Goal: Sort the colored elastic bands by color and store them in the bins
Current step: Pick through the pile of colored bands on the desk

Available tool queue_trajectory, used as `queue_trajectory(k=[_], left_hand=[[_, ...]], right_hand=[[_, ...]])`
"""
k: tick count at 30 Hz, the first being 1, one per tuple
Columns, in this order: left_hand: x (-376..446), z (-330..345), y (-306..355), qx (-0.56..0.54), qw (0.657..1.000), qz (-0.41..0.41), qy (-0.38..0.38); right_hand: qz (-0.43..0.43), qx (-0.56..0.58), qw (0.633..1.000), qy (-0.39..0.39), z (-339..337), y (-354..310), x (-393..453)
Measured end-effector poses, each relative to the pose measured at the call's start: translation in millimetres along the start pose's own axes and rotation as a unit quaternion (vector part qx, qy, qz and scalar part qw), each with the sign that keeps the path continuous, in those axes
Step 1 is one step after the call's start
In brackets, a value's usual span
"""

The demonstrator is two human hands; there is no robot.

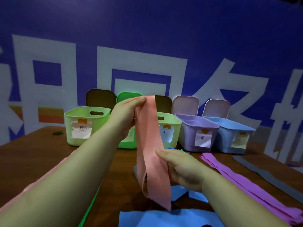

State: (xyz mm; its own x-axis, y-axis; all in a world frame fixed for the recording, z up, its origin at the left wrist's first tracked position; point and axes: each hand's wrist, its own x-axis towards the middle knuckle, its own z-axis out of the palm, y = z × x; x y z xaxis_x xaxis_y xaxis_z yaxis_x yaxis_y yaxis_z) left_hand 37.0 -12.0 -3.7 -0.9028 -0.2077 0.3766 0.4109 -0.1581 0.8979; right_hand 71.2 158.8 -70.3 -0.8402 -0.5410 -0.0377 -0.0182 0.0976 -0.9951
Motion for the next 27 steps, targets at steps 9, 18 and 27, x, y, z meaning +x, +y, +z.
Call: queue_trajectory(k=[9, 18, 27], left_hand=[[-3, 47, 80, 0.066, 0.996, -0.023, -0.06], [-29, 58, 113, 0.037, 0.996, -0.037, -0.07], [-32, 35, 124, -0.017, 0.998, -0.05, 0.025]], right_hand=[[-0.324, -0.114, 0.896, 0.282, -3, -23, -19], [-0.133, 0.039, 0.983, 0.118, 7, -29, -30], [-0.046, -0.034, 0.998, -0.004, 9, 3, -51]])
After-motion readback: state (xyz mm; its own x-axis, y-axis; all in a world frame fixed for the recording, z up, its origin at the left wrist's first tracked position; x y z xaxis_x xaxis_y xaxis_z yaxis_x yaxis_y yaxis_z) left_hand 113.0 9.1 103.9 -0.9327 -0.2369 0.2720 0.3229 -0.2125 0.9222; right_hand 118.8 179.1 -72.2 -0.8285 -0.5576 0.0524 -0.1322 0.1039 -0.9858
